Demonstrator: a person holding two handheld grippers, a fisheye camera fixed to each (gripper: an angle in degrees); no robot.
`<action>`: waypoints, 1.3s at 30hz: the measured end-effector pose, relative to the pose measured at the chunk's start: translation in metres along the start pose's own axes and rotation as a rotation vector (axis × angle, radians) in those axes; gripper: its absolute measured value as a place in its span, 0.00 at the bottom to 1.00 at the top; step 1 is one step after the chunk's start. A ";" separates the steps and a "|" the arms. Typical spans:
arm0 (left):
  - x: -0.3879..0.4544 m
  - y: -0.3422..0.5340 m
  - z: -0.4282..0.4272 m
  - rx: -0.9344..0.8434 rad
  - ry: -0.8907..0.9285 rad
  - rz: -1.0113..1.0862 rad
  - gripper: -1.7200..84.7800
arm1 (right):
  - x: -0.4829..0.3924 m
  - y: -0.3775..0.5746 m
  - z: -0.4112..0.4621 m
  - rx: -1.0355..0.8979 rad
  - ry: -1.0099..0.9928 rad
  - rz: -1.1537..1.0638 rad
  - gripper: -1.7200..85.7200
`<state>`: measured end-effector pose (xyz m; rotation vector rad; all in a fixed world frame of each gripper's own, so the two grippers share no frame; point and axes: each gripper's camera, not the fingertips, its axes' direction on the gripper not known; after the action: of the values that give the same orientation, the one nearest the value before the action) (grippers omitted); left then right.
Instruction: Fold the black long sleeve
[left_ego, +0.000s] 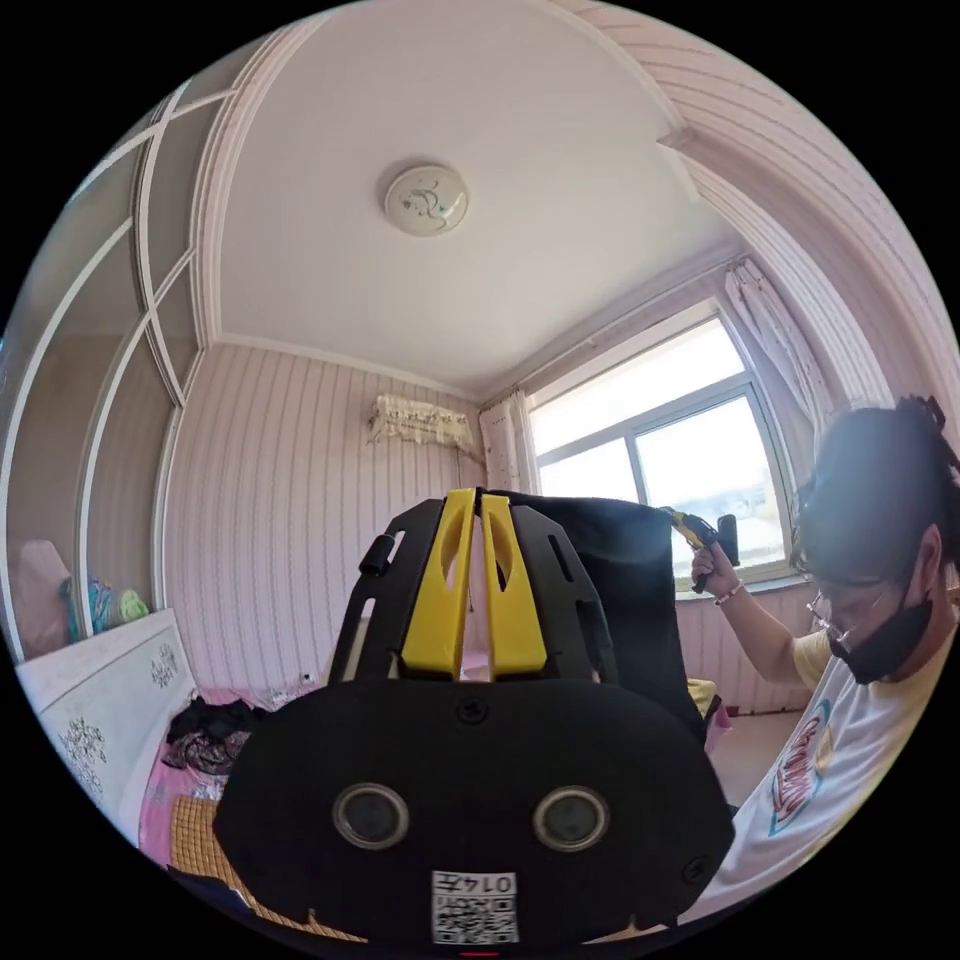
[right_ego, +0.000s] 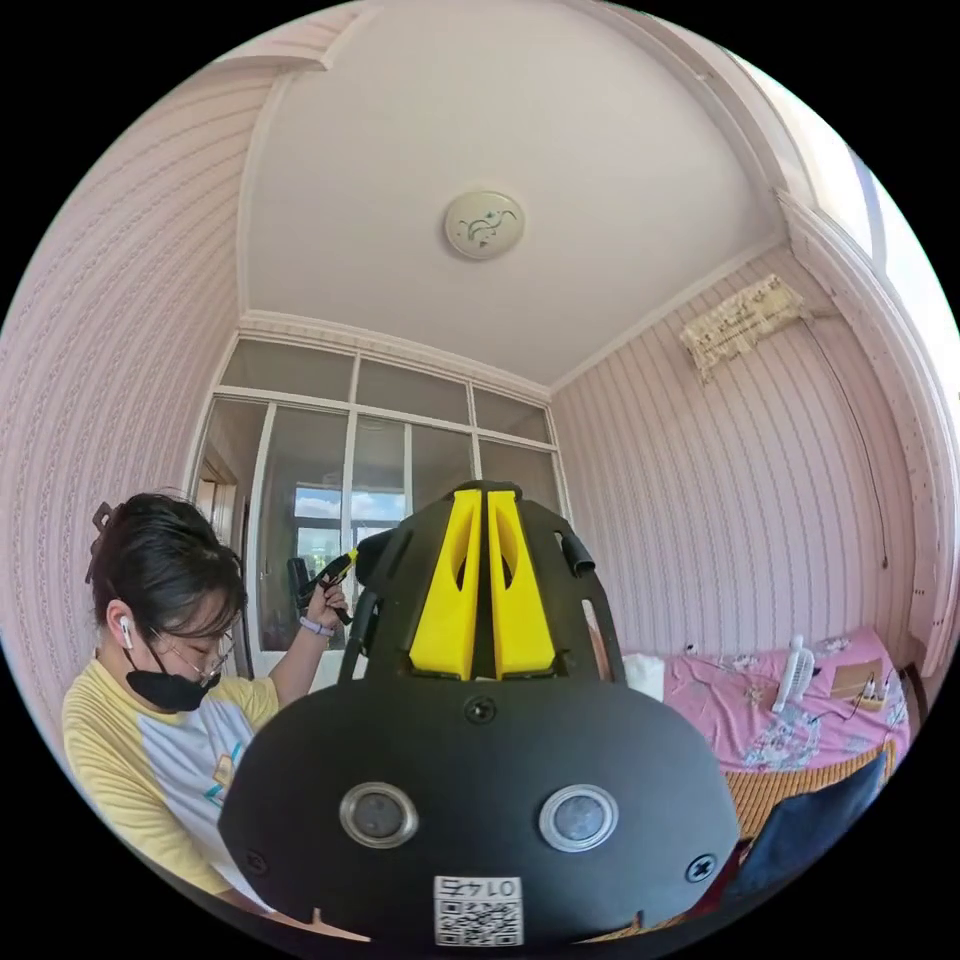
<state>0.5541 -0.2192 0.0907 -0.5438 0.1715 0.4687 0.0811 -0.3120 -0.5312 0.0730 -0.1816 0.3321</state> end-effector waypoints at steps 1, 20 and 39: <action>0.003 -0.008 -0.009 0.023 -0.001 0.011 0.01 | -0.007 -0.007 0.001 0.004 -0.011 -0.017 0.02; -0.181 0.116 0.110 -0.563 -0.394 -0.319 0.01 | 0.188 0.115 0.265 -0.531 0.287 0.423 0.02; -0.170 0.427 0.014 -0.804 -0.358 -0.539 0.01 | 0.204 0.400 0.292 -0.868 0.329 0.380 0.02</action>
<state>0.2030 0.0447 -0.0453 -1.2350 -0.5254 0.0787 0.0907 0.1005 -0.1898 -0.8798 0.0012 0.6117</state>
